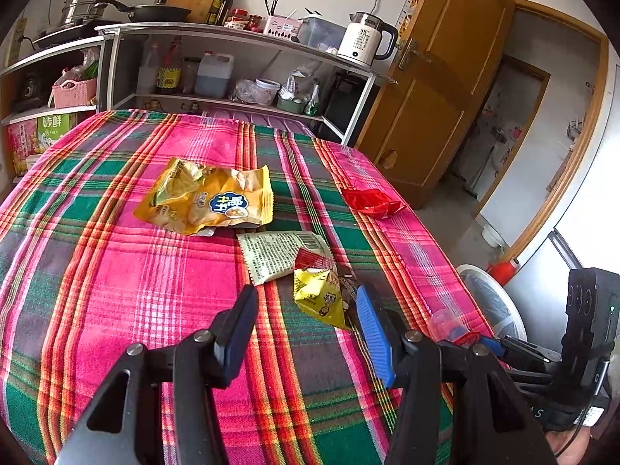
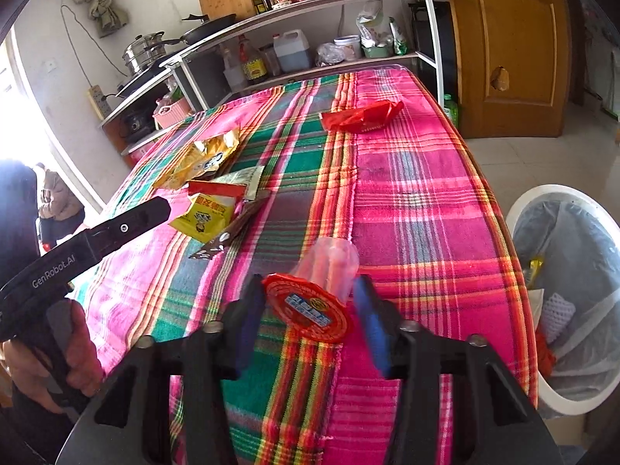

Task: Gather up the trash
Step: 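Grasp the clear red-lidded cup with the right tool while the left tool grasps the yellow wrapper, then carry the cup and yellow wrapper over the bin and open both tools, then move both open tools back over the table toward the remaining wrappers, then grasp the brown chocolate bar with the right tool while the left tool grasps the large yellow chip bag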

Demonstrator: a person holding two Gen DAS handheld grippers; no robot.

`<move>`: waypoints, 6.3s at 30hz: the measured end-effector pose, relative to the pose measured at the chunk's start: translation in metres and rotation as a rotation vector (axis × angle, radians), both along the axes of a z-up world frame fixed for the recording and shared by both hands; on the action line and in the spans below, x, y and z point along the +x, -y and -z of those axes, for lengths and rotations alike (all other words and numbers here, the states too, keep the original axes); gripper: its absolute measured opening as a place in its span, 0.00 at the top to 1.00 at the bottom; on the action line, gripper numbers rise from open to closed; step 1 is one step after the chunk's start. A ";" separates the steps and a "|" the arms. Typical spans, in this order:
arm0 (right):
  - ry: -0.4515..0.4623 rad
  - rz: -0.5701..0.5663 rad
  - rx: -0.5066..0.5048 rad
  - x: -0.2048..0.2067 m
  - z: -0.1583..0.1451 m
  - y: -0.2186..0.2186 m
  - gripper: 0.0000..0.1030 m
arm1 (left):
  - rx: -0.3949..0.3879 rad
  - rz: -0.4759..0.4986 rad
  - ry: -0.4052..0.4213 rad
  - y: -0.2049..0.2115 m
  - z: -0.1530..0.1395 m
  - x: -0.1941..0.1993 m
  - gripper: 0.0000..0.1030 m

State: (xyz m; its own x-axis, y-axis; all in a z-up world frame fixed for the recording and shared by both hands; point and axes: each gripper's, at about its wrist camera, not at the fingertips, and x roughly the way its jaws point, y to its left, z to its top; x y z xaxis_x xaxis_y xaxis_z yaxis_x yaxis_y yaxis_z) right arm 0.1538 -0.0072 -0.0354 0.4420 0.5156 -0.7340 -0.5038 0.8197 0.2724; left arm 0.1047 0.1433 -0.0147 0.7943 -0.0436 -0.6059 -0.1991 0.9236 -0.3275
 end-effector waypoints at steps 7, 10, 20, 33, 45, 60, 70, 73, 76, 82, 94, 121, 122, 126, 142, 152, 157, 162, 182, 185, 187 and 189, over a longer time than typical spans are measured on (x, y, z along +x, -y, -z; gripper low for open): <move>0.011 0.002 0.004 -0.001 -0.003 0.011 0.56 | -0.025 -0.004 -0.055 0.003 0.011 0.021 0.47; 0.012 0.006 0.009 -0.001 -0.004 0.015 0.56 | -0.024 -0.009 -0.083 0.005 0.015 0.029 0.47; 0.019 0.026 0.022 0.000 -0.007 0.028 0.56 | -0.016 -0.003 -0.138 0.010 0.022 0.039 0.65; 0.072 0.072 0.048 -0.012 -0.028 0.055 0.56 | 0.017 -0.002 -0.036 0.022 -0.013 0.011 0.66; 0.108 0.186 0.050 -0.018 -0.042 0.110 0.56 | 0.023 0.153 0.033 0.080 -0.037 0.020 0.66; 0.101 0.359 0.053 -0.010 -0.038 0.197 0.56 | 0.050 0.368 0.026 0.175 -0.035 0.062 0.66; 0.067 0.421 0.058 -0.003 -0.021 0.231 0.56 | 0.061 0.457 -0.014 0.219 -0.022 0.082 0.66; 0.056 0.429 0.058 0.001 -0.016 0.237 0.56 | 0.061 0.475 -0.028 0.229 -0.018 0.089 0.66; 0.041 0.436 0.057 0.006 -0.011 0.241 0.56 | 0.053 0.486 -0.050 0.237 -0.011 0.094 0.66; 0.010 0.450 0.053 0.017 0.002 0.247 0.55 | 0.042 0.504 -0.100 0.250 -0.001 0.109 0.65; 0.009 0.462 0.026 0.016 0.005 0.247 0.54 | -0.001 0.497 -0.104 0.246 0.002 0.109 0.53; 0.207 0.261 0.058 -0.043 -0.064 0.161 0.54 | 0.044 0.313 0.092 0.161 -0.051 0.020 0.53; 0.205 0.256 0.061 -0.043 -0.063 0.159 0.54 | 0.047 0.307 0.094 0.157 -0.051 0.018 0.53; 0.194 0.235 0.060 -0.043 -0.060 0.148 0.54 | 0.065 0.272 0.103 0.143 -0.051 0.008 0.53; 0.155 0.119 0.060 -0.039 -0.048 0.100 0.54 | 0.076 0.118 0.072 0.073 -0.029 -0.022 0.53; 0.132 0.047 0.037 -0.032 -0.044 0.059 0.54 | 0.076 0.031 0.071 0.034 -0.024 -0.028 0.53; 0.118 0.011 0.025 -0.027 -0.040 0.033 0.54 | 0.074 0.002 0.070 0.017 -0.023 -0.032 0.53; 0.099 -0.020 0.015 -0.019 -0.034 0.003 0.54 | 0.066 -0.023 0.070 -0.002 -0.020 -0.035 0.53; 0.020 -0.077 -0.066 0.023 0.004 -0.091 0.55 | 0.052 -0.105 0.003 -0.081 -0.007 -0.001 0.47; 0.016 -0.077 -0.075 0.026 0.006 -0.092 0.58 | 0.039 -0.120 -0.024 -0.094 -0.003 0.015 0.46; 0.018 -0.082 -0.079 0.026 0.005 -0.093 0.63 | 0.031 -0.139 -0.048 -0.102 0.002 0.025 0.46; 0.022 -0.093 -0.086 0.025 0.004 -0.093 0.69 | 0.022 -0.152 -0.060 -0.107 0.005 0.033 0.46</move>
State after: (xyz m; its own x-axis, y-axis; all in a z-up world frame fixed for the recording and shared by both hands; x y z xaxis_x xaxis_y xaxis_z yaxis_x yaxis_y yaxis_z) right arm 0.1790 0.0857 -0.0397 0.4114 0.4908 -0.7680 -0.5838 0.7890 0.1915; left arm 0.1374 0.2502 -0.0200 0.7532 0.0879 -0.6518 -0.3555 0.8883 -0.2909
